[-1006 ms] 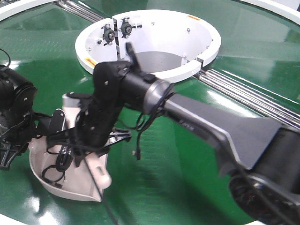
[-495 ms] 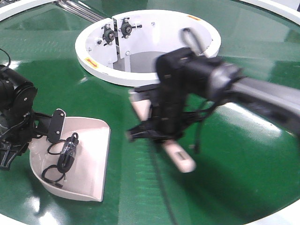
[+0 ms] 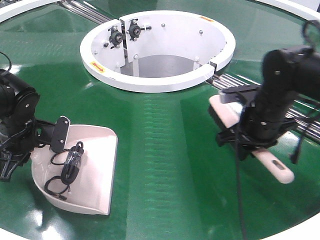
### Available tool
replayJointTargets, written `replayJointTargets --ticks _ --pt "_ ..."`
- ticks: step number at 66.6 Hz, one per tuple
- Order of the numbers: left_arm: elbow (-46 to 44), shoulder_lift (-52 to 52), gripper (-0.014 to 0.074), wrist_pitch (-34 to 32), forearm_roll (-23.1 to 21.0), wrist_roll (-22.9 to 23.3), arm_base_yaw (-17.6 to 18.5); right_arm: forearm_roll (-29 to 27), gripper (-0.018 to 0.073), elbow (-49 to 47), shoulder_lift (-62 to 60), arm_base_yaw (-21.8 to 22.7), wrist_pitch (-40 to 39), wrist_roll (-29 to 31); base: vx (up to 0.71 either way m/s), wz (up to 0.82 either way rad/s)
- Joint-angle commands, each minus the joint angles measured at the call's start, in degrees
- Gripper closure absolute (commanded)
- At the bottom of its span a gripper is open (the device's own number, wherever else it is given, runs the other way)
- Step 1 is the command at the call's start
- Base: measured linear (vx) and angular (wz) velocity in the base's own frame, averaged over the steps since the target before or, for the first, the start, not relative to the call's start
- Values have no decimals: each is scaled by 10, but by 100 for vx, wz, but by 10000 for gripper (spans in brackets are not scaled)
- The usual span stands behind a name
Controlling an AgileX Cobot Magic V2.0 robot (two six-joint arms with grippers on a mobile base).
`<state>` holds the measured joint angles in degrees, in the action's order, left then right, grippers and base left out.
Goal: Clean and inspect green conveyor with broom and dustpan
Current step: 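Move the brush back to its original spot with the right gripper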
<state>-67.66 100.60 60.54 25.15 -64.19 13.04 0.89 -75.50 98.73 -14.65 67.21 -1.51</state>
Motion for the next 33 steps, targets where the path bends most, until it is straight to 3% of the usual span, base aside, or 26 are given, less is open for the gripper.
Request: replayJointTargets --ticks 1,33 --pt "-15 -24 602 -1 5 1 3 -3 561 11 -42 14 -35 19 0 0" --pt "-15 -24 602 1 5 1 3 -38 561 65 -47 14 -68 62 0 0"
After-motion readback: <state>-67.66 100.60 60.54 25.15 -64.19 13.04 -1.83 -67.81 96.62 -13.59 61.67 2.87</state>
